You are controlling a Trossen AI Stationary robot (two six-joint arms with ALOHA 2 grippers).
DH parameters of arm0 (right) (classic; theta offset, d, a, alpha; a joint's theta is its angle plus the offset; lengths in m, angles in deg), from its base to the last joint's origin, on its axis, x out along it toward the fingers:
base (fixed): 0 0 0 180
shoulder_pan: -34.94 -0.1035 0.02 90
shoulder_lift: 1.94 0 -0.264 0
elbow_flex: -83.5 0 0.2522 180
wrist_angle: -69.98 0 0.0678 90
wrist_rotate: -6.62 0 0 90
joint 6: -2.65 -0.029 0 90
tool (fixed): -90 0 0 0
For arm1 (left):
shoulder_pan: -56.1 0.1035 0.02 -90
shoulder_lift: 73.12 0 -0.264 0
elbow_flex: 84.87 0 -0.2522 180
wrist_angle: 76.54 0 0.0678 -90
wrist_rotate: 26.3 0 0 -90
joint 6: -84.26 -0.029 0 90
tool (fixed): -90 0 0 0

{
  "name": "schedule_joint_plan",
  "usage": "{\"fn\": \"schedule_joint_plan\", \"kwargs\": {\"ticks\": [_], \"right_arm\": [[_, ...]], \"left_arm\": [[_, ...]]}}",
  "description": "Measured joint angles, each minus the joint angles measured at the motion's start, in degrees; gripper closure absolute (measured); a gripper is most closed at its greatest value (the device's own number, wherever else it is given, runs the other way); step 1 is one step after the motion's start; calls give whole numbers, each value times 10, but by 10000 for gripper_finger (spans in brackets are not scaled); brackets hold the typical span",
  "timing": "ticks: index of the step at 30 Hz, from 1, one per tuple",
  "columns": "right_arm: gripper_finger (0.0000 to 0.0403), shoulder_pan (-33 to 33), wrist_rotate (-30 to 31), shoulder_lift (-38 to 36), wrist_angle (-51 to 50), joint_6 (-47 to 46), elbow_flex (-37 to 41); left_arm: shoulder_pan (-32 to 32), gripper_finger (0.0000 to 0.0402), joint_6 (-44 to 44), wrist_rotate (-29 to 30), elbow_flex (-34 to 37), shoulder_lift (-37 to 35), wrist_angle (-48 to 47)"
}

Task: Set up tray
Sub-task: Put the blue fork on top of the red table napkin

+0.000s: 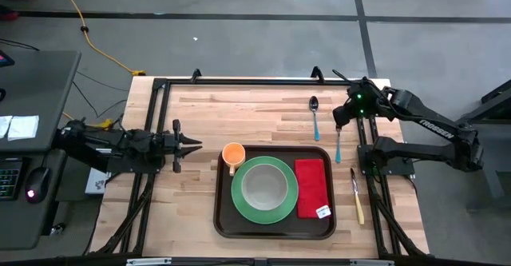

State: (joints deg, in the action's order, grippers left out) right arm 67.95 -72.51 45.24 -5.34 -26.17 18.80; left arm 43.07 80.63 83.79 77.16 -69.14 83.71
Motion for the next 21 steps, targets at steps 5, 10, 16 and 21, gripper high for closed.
{"fn": "schedule_joint_plan", "kwargs": {"ticks": [5,10,16,21], "right_arm": [[402,0,-24,2,-62,-43,1],[402,0,-28,1,-76,-84,1],[402,0,-40,19,-72,-112,1],[402,-1,-43,56,-71,-97,1]], "left_arm": [[49,305,0,-45,0,0,-16],[71,305,0,-76,0,0,-16],[70,305,0,-77,0,0,-17],[70,305,-1,-77,0,0,-17]]}}
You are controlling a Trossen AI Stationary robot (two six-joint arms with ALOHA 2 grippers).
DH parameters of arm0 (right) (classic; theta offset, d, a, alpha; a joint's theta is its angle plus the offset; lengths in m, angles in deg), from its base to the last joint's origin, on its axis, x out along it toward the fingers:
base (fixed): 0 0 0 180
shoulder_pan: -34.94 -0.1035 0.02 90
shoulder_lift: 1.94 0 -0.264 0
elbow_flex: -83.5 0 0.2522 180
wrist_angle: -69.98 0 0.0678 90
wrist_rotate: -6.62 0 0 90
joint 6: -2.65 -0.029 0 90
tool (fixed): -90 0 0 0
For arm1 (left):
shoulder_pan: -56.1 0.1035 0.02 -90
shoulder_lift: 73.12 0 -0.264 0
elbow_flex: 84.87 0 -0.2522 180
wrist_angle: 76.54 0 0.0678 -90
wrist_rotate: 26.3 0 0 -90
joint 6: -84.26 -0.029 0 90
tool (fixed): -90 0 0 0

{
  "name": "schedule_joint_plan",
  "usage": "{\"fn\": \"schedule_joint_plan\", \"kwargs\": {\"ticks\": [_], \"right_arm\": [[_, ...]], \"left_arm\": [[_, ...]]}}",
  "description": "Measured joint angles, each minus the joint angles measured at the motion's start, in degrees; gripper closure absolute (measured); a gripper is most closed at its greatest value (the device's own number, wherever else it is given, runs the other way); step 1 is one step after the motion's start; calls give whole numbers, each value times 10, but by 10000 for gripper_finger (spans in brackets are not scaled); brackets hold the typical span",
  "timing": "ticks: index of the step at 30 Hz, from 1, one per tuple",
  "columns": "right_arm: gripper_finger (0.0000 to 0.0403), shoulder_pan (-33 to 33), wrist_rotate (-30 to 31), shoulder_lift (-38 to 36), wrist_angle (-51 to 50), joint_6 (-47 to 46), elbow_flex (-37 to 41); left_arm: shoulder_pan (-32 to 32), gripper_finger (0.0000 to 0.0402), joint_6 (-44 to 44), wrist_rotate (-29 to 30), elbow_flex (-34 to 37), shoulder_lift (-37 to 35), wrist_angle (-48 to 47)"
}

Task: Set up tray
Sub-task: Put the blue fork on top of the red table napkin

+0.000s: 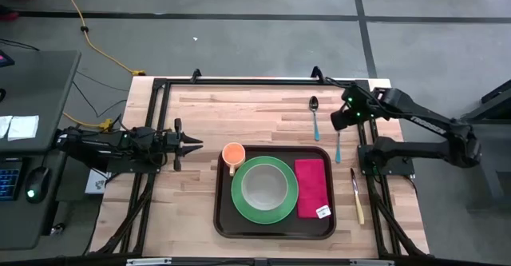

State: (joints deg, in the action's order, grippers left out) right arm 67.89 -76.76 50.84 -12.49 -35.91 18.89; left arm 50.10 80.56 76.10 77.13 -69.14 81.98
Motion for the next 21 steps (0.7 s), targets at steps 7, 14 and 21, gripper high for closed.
{"fn": "schedule_joint_plan", "kwargs": {"ticks": [7,14,21], "right_arm": [[402,0,-9,44,1,11,0],[402,0,-22,79,0,-2,0],[402,0,-36,87,-3,-55,49]], "left_arm": [[0,305,0,0,0,0,-2],[0,305,0,0,0,0,-3],[0,305,10,2,-2,0,-12]]}}
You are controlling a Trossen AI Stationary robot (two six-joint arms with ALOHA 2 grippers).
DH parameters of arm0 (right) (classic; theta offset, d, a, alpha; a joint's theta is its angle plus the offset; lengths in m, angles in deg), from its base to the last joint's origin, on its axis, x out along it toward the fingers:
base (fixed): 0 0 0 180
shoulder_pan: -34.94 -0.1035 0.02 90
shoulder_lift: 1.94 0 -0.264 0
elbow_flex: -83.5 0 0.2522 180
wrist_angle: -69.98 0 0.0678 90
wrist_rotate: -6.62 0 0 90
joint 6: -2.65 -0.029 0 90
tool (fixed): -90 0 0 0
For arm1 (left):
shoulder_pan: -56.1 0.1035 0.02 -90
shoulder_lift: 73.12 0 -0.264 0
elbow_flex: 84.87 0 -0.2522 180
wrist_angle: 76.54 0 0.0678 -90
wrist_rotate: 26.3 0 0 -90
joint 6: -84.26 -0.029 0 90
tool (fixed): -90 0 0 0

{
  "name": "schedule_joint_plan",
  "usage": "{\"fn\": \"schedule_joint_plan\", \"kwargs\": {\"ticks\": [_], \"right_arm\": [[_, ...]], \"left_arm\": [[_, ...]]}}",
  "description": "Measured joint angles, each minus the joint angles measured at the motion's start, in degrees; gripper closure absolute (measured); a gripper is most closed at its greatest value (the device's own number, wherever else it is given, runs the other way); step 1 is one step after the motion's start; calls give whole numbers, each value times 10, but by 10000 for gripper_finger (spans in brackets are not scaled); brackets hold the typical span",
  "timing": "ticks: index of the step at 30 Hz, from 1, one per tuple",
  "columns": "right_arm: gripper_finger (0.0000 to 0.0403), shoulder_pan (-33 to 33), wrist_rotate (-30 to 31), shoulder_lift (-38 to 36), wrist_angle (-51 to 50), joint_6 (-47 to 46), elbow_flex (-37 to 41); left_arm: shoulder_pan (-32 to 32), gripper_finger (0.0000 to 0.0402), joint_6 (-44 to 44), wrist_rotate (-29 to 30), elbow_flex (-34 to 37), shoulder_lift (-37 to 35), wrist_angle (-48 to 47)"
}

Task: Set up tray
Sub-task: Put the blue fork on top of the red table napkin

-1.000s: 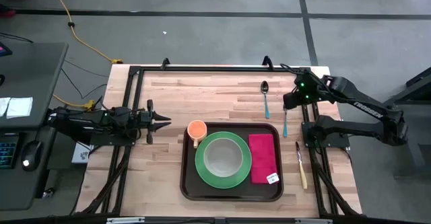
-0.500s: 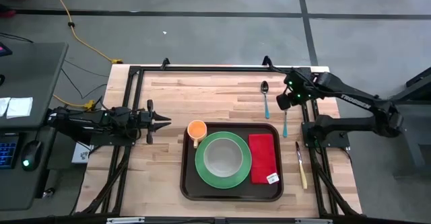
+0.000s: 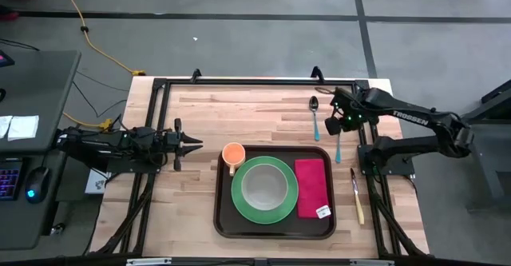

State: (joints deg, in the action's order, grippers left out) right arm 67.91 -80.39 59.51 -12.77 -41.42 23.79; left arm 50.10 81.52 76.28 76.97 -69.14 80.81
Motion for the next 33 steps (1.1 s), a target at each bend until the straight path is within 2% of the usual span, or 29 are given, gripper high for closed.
{"fn": "schedule_joint_plan", "kwargs": {"ticks": [7,11,19,33], "right_arm": [[402,0,-10,0,39,-24,77],[402,0,-6,0,63,-39,83],[400,0,45,0,91,-65,83],[279,0,62,0,133,-85,89]], "left_arm": [[0,305,0,3,0,0,-1],[0,305,2,5,0,0,-1],[0,305,5,6,0,0,-2],[0,305,5,6,0,0,-3]]}}
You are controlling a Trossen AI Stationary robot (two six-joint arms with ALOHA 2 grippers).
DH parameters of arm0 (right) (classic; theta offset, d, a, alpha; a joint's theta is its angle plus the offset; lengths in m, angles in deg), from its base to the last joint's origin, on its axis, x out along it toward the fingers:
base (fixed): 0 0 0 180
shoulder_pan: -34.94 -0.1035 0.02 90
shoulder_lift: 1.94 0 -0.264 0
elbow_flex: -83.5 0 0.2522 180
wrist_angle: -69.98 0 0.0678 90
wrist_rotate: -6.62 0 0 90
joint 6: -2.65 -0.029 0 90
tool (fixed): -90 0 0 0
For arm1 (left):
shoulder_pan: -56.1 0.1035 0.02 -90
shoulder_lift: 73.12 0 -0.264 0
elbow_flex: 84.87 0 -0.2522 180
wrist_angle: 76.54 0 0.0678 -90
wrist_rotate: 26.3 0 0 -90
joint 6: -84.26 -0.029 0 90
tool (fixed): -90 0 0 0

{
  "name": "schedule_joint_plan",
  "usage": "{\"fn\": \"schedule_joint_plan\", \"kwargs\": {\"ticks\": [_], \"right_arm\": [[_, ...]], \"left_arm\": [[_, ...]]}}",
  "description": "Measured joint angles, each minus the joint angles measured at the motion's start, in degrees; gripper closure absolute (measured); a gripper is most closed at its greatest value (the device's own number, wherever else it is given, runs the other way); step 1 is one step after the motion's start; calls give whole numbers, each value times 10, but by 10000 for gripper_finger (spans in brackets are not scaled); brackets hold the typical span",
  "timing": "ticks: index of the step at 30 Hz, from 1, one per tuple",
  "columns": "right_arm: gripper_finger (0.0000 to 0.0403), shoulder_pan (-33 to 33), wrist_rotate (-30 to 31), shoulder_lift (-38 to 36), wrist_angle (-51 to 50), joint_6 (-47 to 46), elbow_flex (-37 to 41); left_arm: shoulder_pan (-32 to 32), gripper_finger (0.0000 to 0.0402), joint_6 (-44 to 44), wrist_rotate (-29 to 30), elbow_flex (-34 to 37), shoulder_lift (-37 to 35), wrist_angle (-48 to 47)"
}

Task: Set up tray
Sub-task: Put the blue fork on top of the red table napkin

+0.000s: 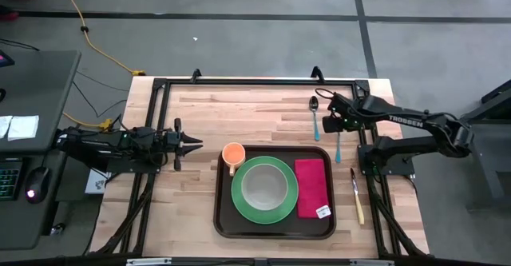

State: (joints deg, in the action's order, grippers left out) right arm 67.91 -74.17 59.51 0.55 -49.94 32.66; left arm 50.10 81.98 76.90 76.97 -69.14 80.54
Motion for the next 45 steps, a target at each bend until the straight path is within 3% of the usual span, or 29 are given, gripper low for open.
{"fn": "schedule_joint_plan", "kwargs": {"ticks": [5,11,29,45], "right_arm": [[257,0,-31,0,73,-5,48],[246,8,-28,0,76,-5,75],[268,8,-36,1,143,-1,125],[274,8,-36,121,152,39,87]], "left_arm": [[0,305,-14,0,0,0,0],[0,305,-19,0,0,0,0],[0,305,-20,27,0,0,1],[0,305,-20,29,1,0,1]]}}
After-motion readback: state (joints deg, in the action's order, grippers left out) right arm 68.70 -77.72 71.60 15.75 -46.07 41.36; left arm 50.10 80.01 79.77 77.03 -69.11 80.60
